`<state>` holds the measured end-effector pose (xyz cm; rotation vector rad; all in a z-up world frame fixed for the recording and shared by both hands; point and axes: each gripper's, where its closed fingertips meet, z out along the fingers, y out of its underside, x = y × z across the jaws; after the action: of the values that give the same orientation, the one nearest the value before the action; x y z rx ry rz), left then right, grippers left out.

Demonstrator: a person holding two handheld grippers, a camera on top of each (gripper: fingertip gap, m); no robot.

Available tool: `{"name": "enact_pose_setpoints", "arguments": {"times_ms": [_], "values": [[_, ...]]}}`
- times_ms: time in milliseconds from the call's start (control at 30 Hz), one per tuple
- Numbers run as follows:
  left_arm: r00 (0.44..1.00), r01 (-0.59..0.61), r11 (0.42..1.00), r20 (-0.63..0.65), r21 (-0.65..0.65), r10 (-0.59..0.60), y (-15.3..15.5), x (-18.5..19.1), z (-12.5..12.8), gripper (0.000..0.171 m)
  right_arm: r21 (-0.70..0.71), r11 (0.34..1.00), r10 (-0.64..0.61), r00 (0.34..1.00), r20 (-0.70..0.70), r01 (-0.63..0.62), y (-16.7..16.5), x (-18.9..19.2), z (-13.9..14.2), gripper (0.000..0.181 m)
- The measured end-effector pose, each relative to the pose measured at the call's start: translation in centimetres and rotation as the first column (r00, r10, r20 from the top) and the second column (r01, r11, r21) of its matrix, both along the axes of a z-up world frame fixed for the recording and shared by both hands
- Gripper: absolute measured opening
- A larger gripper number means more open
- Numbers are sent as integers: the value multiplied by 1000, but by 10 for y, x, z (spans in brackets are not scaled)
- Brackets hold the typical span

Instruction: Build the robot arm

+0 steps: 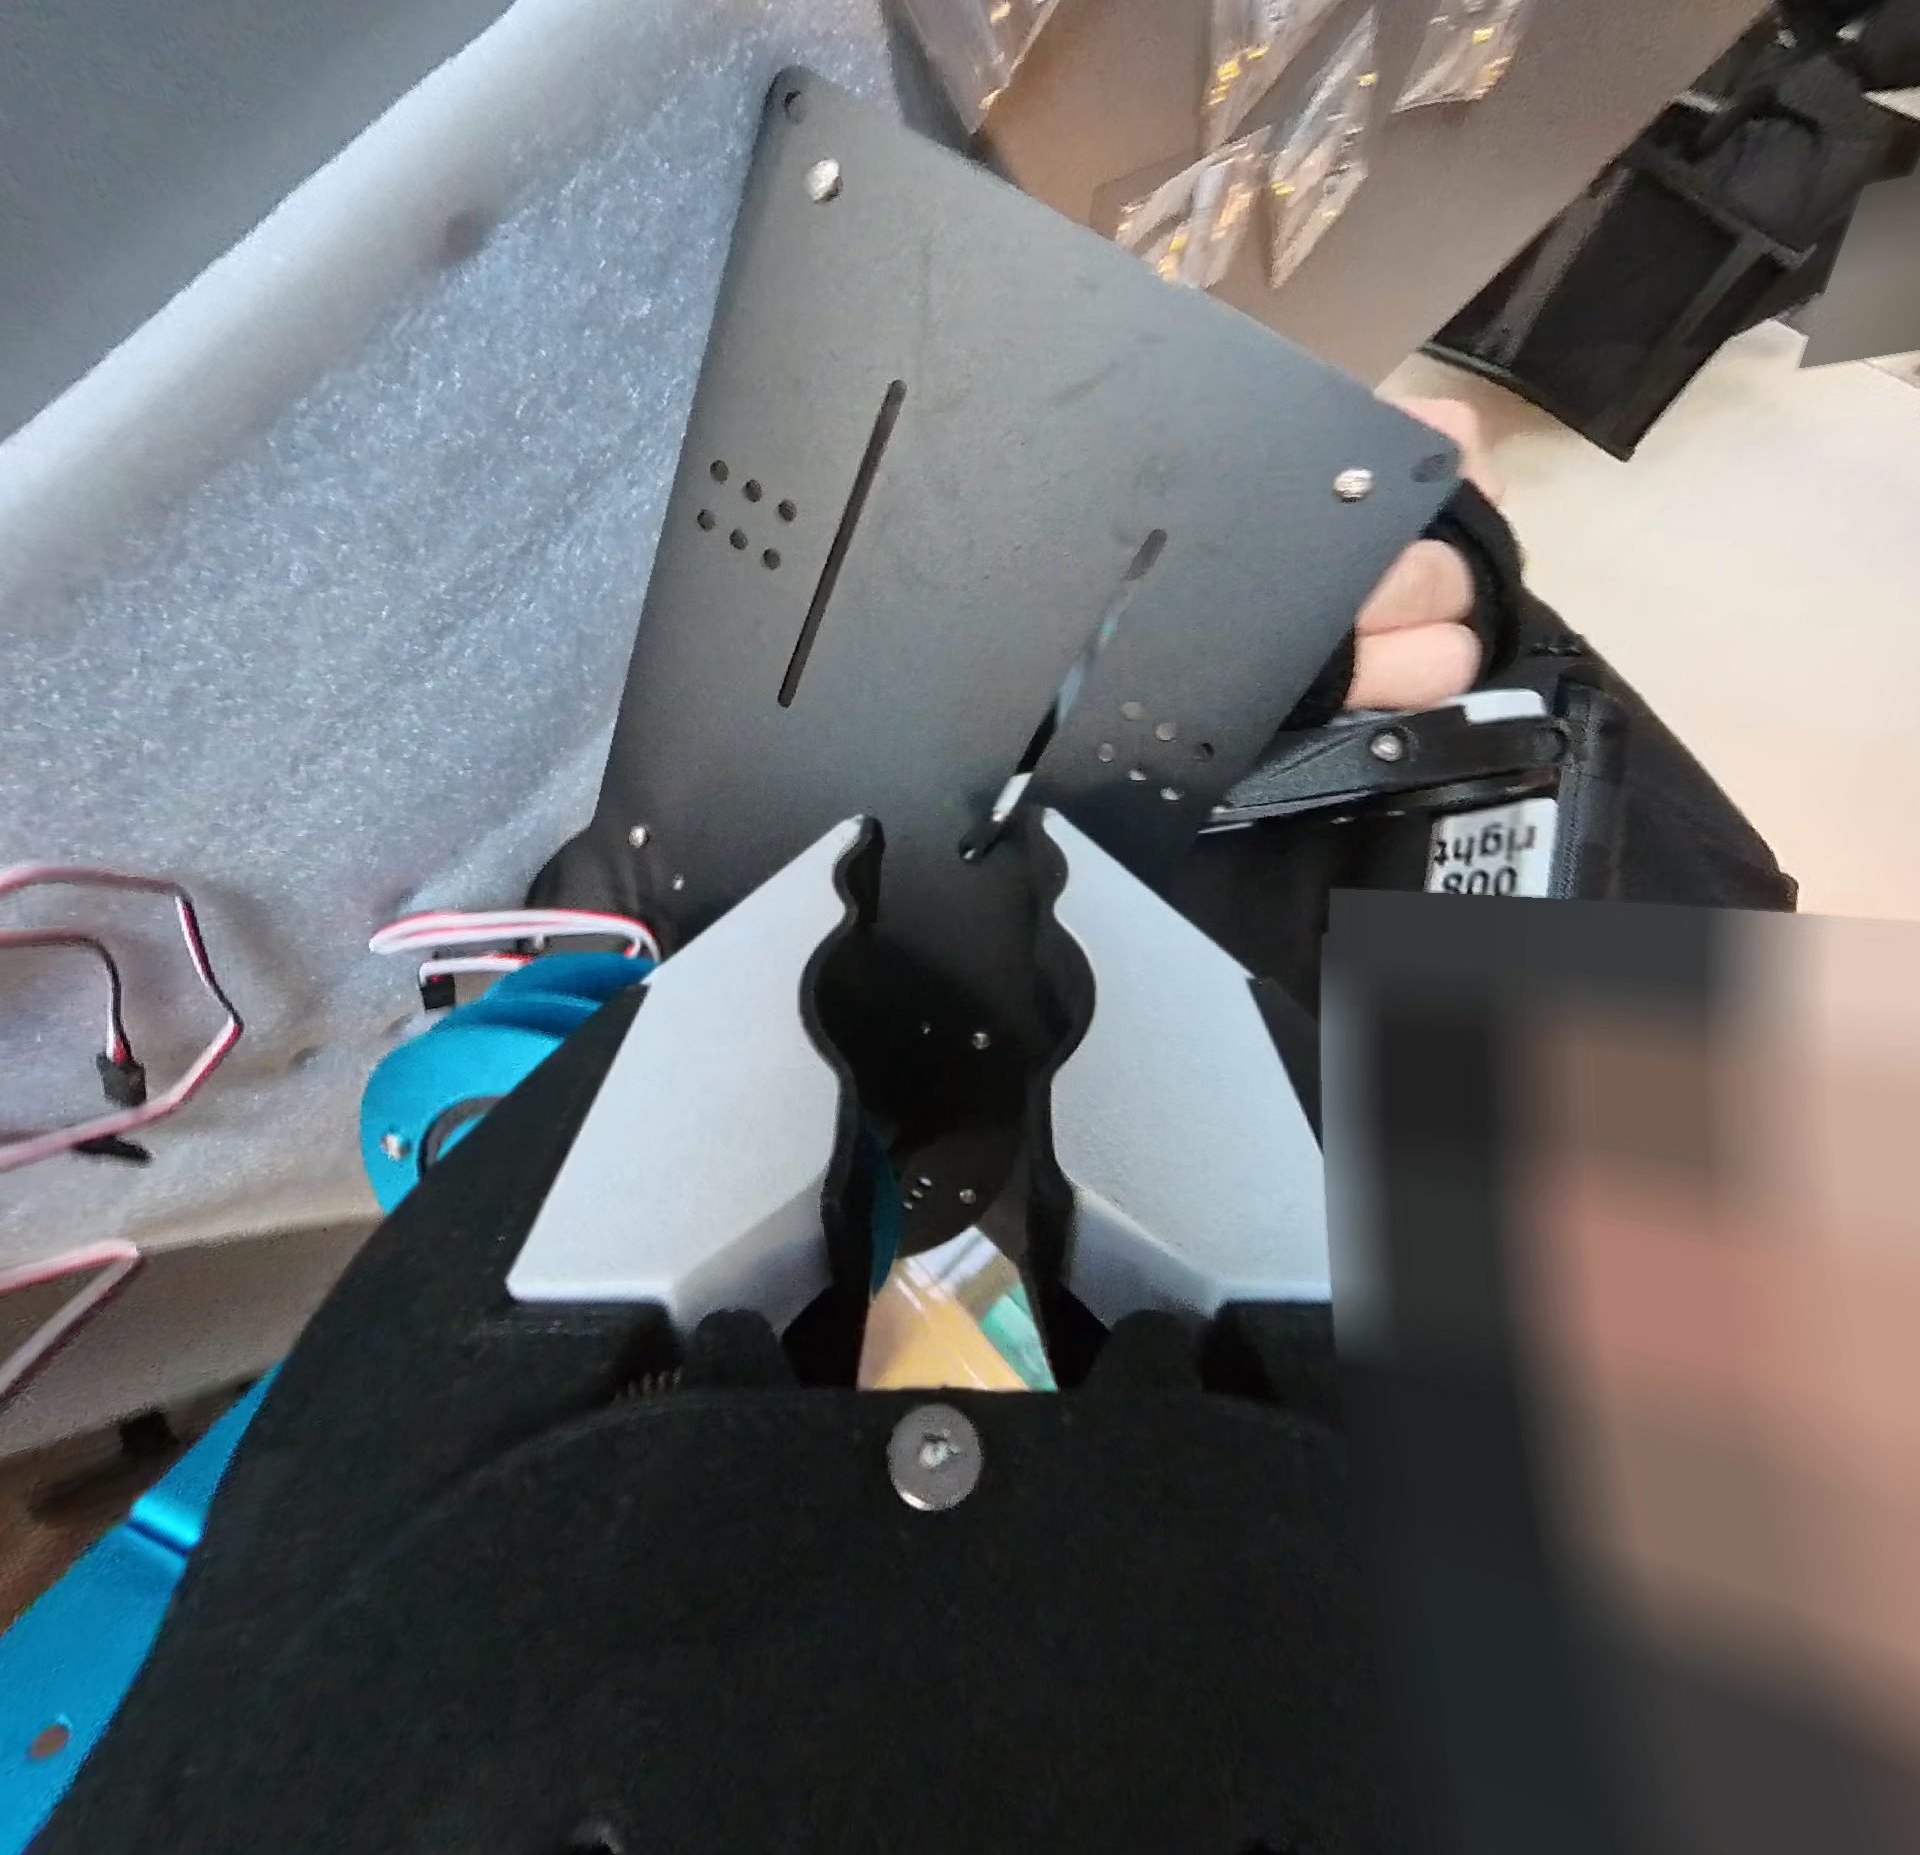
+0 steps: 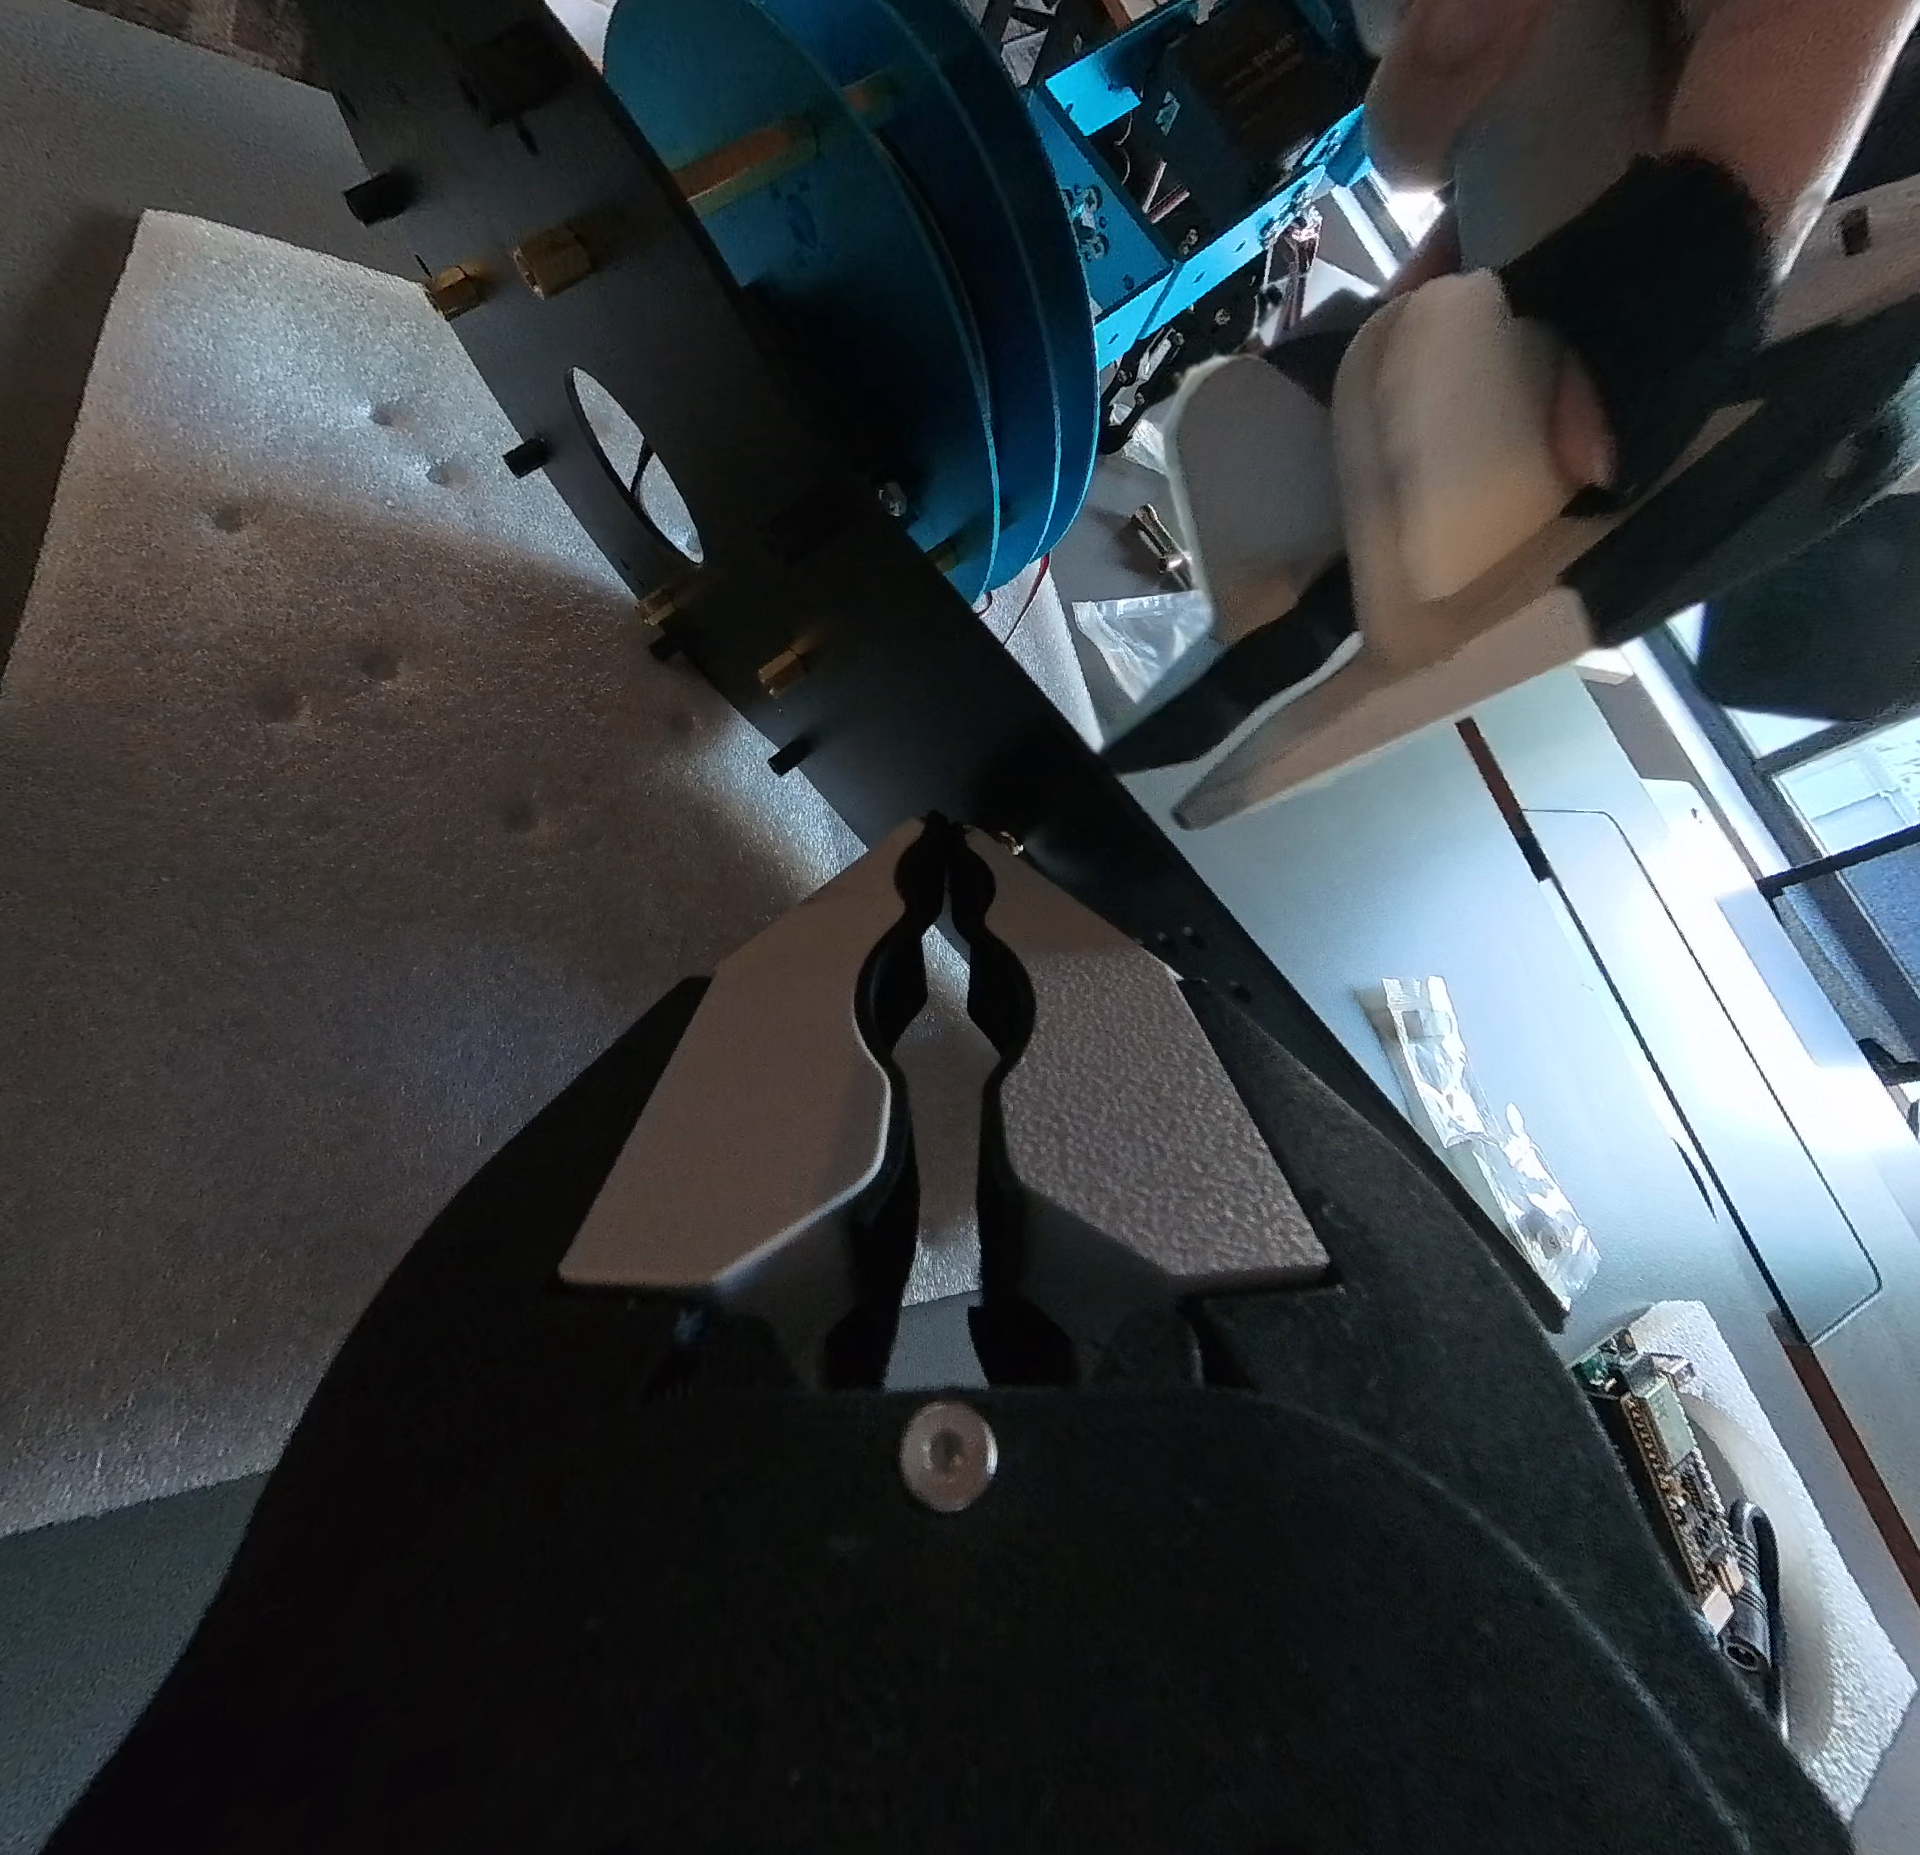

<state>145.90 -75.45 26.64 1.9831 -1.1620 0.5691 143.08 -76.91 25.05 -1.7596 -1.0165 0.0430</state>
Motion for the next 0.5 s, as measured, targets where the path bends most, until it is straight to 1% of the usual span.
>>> {"name": "enact_pose_setpoints", "arguments": {"times_ms": [33, 67, 133, 200, 233, 300, 367, 500], "values": [[997, 28, 1000, 70, -9, -27, -1, 4, 4, 27, 0, 1000, 0, 1000, -1, 0, 0, 0, 0, 0], [986, 77, 997, 149, -2, -76, -2, 7, 8, 26, 0, 1000, 0, 1000, -1, 0, 0, 0, 0, 0], [939, 198, 978, 271, 71, -210, -1, 5, 11, 24, 1, 1000, 1, 1000, -1, -1, 0, 0, 0, 0], [883, 288, 950, 351, 118, -311, -3, 3, 17, 22, -1, 1000, 2, 1000, -4, -2, 0, 0, 0, 0], [864, 313, 939, 369, 140, -343, -3, 3, 18, 21, -2, 1000, 3, 1000, -6, -3, 0, 0, 0, 0], [847, 344, 927, 377, 150, -376, -4, 1, 20, 22, -3, 1000, 3, 1000, -7, -3, 0, 0, 0, 0], [842, 353, 923, 378, 153, -384, -5, 2, 21, 23, -2, 1000, 2, 1000, -5, -2, 0, 0, 0, 0], [860, 318, 939, 376, 133, -345, -6, 6, 22, 23, -2, 1000, 2, 1000, -4, -2, 0, 0, 0, 0]]}}
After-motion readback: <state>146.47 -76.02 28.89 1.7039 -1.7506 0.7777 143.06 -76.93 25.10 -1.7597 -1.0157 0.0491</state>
